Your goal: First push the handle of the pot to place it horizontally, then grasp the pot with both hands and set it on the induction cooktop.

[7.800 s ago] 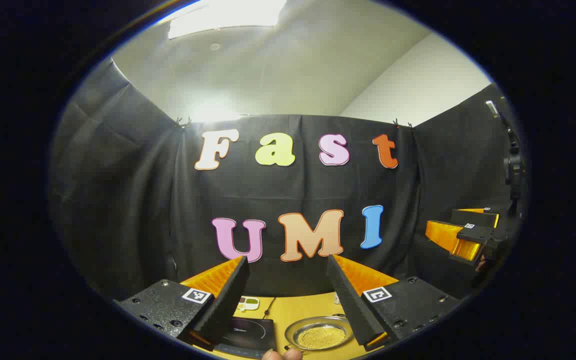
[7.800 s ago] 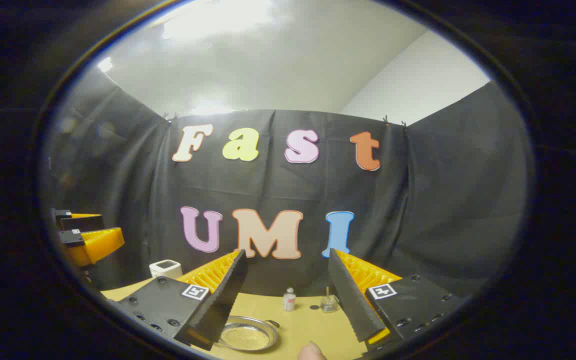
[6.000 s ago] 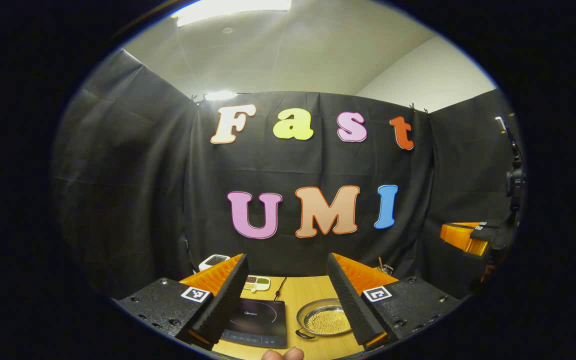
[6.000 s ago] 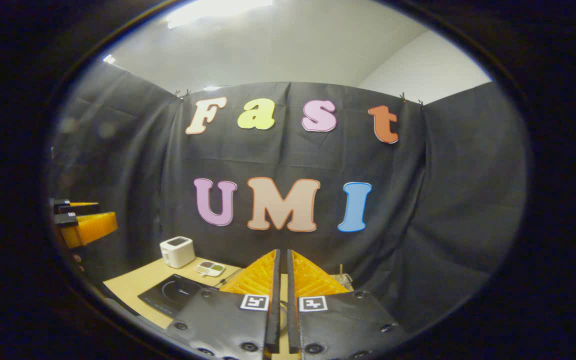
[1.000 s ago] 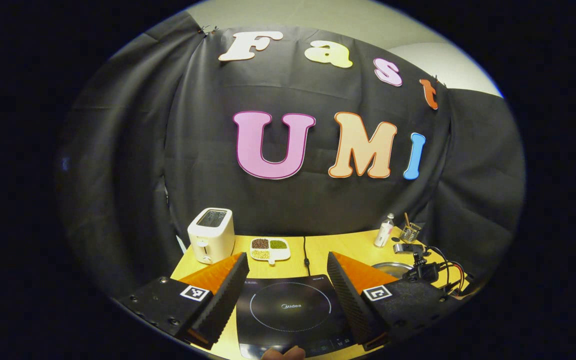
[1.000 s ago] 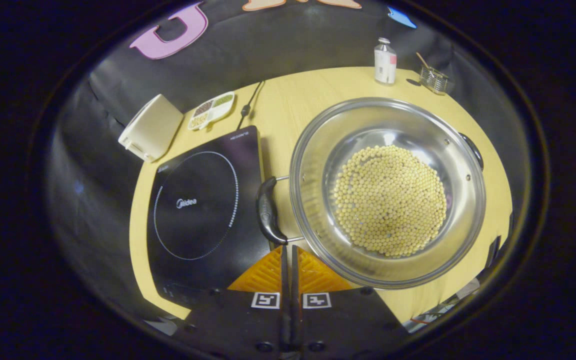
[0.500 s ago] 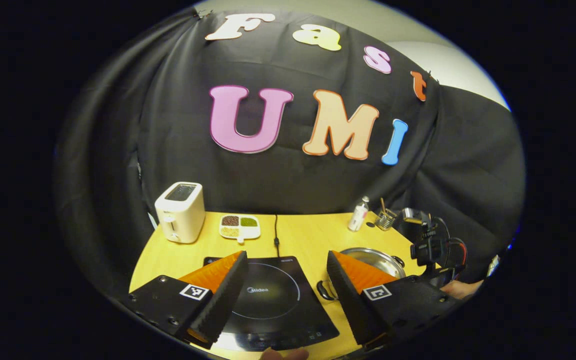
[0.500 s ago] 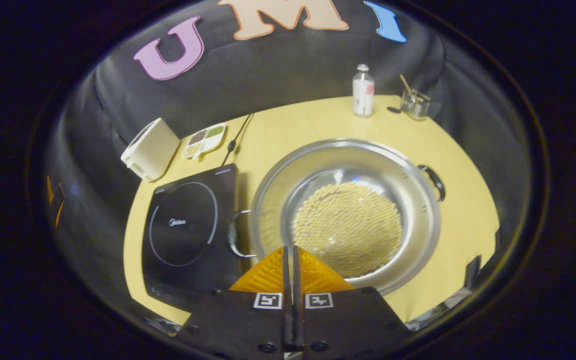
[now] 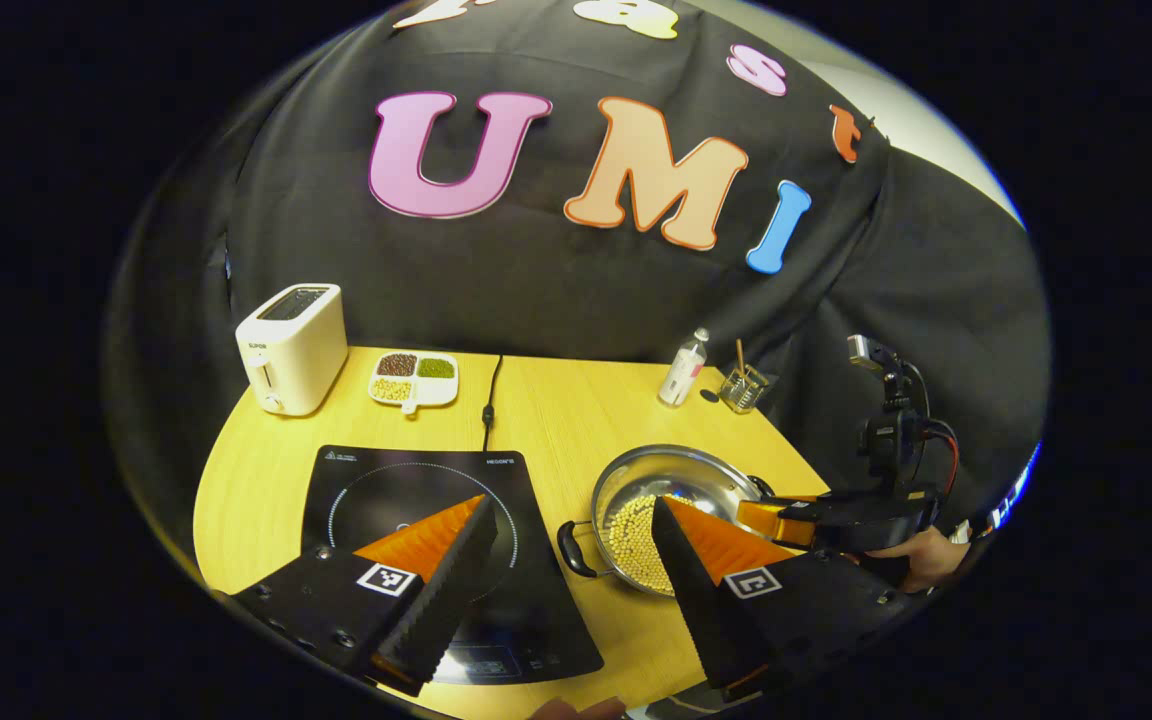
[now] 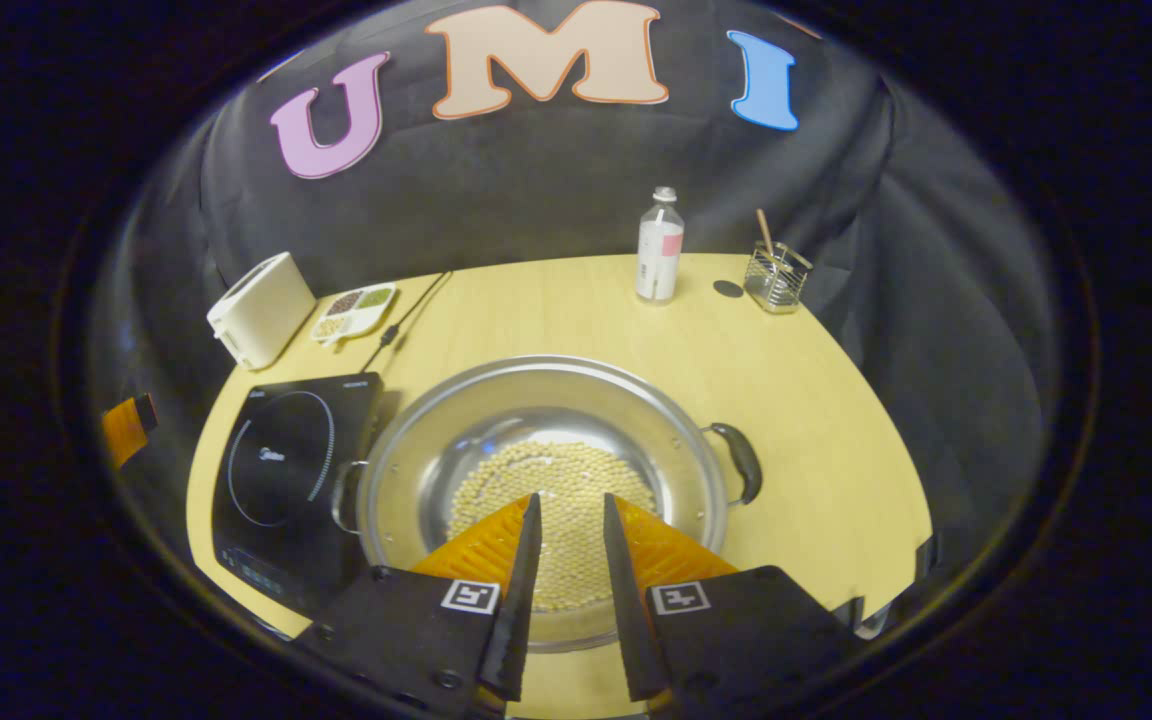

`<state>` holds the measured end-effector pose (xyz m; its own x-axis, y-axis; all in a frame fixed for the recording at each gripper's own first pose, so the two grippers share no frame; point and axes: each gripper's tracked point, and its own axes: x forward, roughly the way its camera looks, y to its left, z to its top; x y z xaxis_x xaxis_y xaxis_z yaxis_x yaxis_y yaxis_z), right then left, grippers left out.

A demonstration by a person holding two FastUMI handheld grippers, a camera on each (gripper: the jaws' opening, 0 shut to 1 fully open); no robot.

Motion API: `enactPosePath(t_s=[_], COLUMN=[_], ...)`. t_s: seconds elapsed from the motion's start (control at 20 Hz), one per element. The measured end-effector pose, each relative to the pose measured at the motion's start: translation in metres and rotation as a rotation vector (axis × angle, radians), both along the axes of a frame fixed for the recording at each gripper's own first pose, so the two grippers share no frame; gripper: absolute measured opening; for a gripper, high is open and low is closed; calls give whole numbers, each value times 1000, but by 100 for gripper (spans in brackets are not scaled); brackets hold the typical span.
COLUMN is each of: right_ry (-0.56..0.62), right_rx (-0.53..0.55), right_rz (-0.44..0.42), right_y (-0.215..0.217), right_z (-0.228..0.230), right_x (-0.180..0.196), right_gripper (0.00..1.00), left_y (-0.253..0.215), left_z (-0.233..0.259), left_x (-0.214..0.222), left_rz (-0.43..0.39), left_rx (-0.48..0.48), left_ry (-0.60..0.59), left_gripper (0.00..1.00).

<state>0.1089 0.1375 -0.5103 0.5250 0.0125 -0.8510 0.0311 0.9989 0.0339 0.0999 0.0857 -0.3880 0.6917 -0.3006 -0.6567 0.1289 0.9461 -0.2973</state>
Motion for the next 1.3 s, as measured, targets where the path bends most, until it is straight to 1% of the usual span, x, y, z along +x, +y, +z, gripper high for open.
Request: enactPosePath(t_s=[0.05, 0.1, 0.15, 0.25, 0.4, 0.45, 0.6, 0.7, 0.8, 0.85, 0.95, 1.05, 1.1, 1.15, 1.3], right_ry=[-2, -6, -8, -13, -19, -3, 24, 50, 63, 78, 101, 110, 114, 121, 145], right_rx=[-6, -11, -6, -7, -27, -34, -44, -39, -47, -37, -14, -4, 1, 4, 21], right_rz=[9, 15, 27, 43, 74, 79, 79, 93, 101, 96, 84, 84, 89, 93, 93], right_y=[-10, -21, -29, -45, -64, -70, -80, -86, -93, -93, -94, -94, -94, -93, -91], right_z=[-1, -4, -6, -12, -26, -33, -49, -60, -69, -75, -83, -88, -89, -91, -101], right_x=[5, 10, 15, 23, 33, 34, 34, 34, 34, 32, 32, 35, 35, 34, 35], right_gripper=[43, 43, 48, 73, 72, 72, 73, 74, 75, 75, 75, 75, 80, 80, 80], left_y=[-7, -13, -20, -26, -35, -33, -47, -47, -48, -49, -52, -58, -58, -58, -59], left_z=[-6, -12, -22, -36, -63, -75, -105, -123, -138, -145, -158, -166, -170, -169, -176], left_x=[5, 7, 6, 9, 7, 6, 0, 0, 2, 1, 3, 7, 8, 12, 18], left_rz=[3, 11, 20, 46, 56, 60, 41, 33, 39, 44, 55, 56, 53, 42, 10], left_rx=[5, 2, 2, 16, 60, 79, 87, 108, 121, 125, 113, 111, 126, 148, 213], left_ry=[8, 31, 64, 104, 158, 177, 247, 279, 295, 314, 346, 354, 367, 347, 336], left_gripper=[96, 100, 96, 96, 96, 96, 96, 94, 93, 91, 92, 91, 90, 90, 90])
